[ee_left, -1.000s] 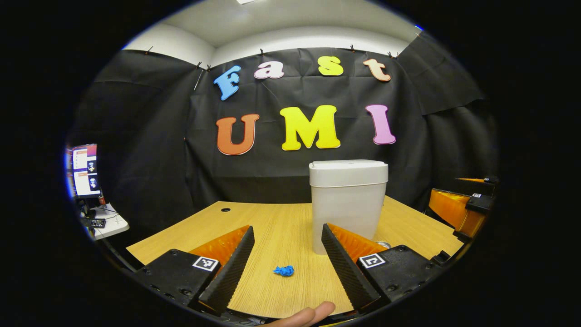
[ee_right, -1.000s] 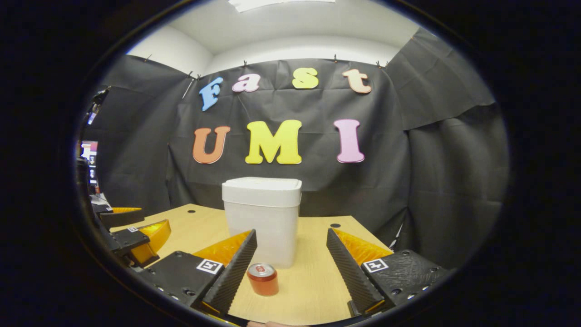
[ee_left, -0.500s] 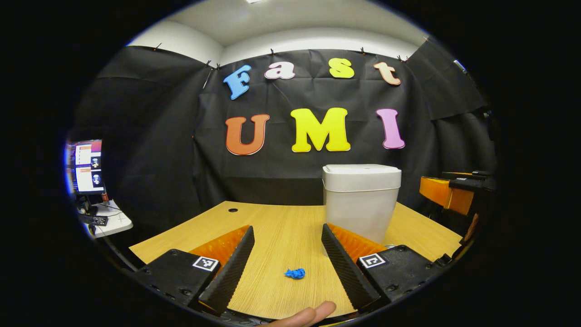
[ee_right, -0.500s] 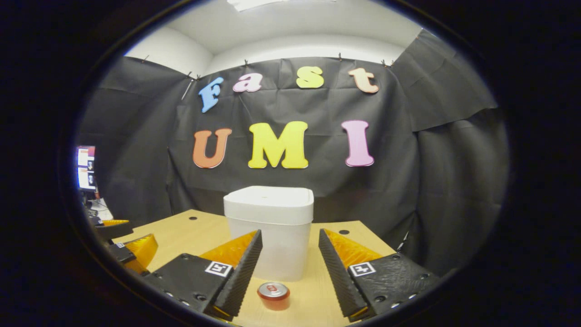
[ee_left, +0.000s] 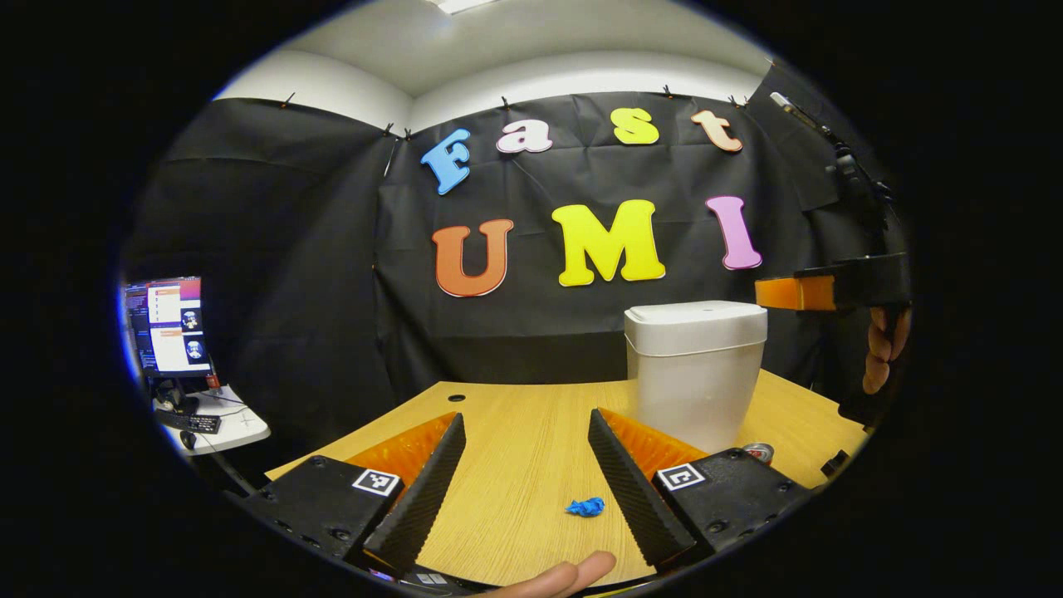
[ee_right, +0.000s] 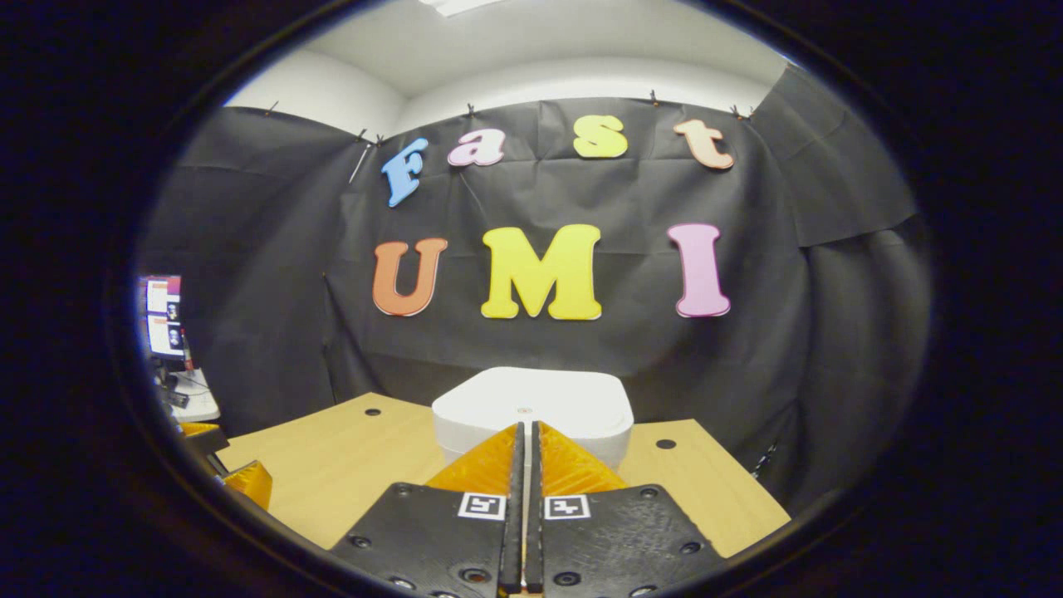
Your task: Press the lid of the desktop garbage bin to open it, pick up the crumpled paper on the desktop and throw it into the bin, then pick up the pop can on the desktop and drop it into the bin, and finally close the garbage bin lid.
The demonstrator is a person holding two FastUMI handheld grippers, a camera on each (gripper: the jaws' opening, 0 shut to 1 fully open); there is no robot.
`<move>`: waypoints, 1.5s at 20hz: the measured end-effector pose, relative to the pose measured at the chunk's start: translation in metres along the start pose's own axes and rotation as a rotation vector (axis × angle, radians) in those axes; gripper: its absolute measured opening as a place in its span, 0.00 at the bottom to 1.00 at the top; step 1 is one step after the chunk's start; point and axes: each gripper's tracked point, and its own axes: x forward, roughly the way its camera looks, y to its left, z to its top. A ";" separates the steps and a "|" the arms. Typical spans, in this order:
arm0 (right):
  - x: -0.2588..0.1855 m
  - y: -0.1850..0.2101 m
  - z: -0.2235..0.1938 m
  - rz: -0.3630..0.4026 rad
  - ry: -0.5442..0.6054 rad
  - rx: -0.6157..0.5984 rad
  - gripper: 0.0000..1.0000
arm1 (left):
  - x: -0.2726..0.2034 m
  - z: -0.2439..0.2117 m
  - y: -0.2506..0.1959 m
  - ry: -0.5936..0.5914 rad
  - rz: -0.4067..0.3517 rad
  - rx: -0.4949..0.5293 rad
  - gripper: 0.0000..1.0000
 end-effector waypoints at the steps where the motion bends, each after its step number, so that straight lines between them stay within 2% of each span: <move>1: 0.012 0.004 0.003 0.000 0.013 -0.007 0.01 | 0.002 0.001 0.003 -0.002 0.002 -0.006 0.96; 4: 0.040 0.004 -0.001 -0.003 0.058 0.015 0.00 | 0.004 -0.004 0.009 0.017 0.006 -0.045 0.96; 8: 0.072 0.004 -0.010 -0.047 0.135 0.054 0.00 | 0.008 -0.008 0.018 0.034 0.021 -0.056 0.96; 10: 0.078 0.003 -0.010 -0.053 0.143 0.068 0.01 | 0.010 -0.010 0.022 0.038 0.027 -0.059 0.96; 14: 0.074 0.002 -0.019 -0.016 0.191 0.088 0.01 | 0.014 -0.019 0.022 0.075 0.025 -0.107 0.96; 18: 0.053 -0.004 -0.007 -0.012 0.087 0.048 0.01 | 0.016 -0.019 0.018 0.073 0.007 -0.095 0.96; 21: 0.039 0.001 -0.023 -0.005 0.064 -0.036 0.02 | 0.019 -0.022 0.012 0.078 0.000 -0.087 0.96; 23: 0.027 -0.007 -0.024 -0.056 0.039 -0.086 0.40 | 0.022 -0.026 0.009 0.082 -0.013 -0.076 0.96; 24: 0.021 -0.013 -0.022 -0.094 0.019 -0.086 0.51 | 0.023 -0.027 0.007 0.085 -0.015 -0.069 0.96; 25: 0.014 -0.016 -0.024 -0.114 0.006 -0.066 0.72 | 0.024 -0.028 0.007 0.088 -0.018 -0.063 0.96; 27: 0.001 -0.005 -0.032 -0.084 0.012 -0.020 0.97 | 0.025 -0.031 0.004 0.094 -0.029 -0.063 0.96; 30: -0.017 -0.014 -0.033 -0.080 0.005 0.003 0.98 | 0.027 -0.036 -0.004 0.107 -0.064 -0.075 0.96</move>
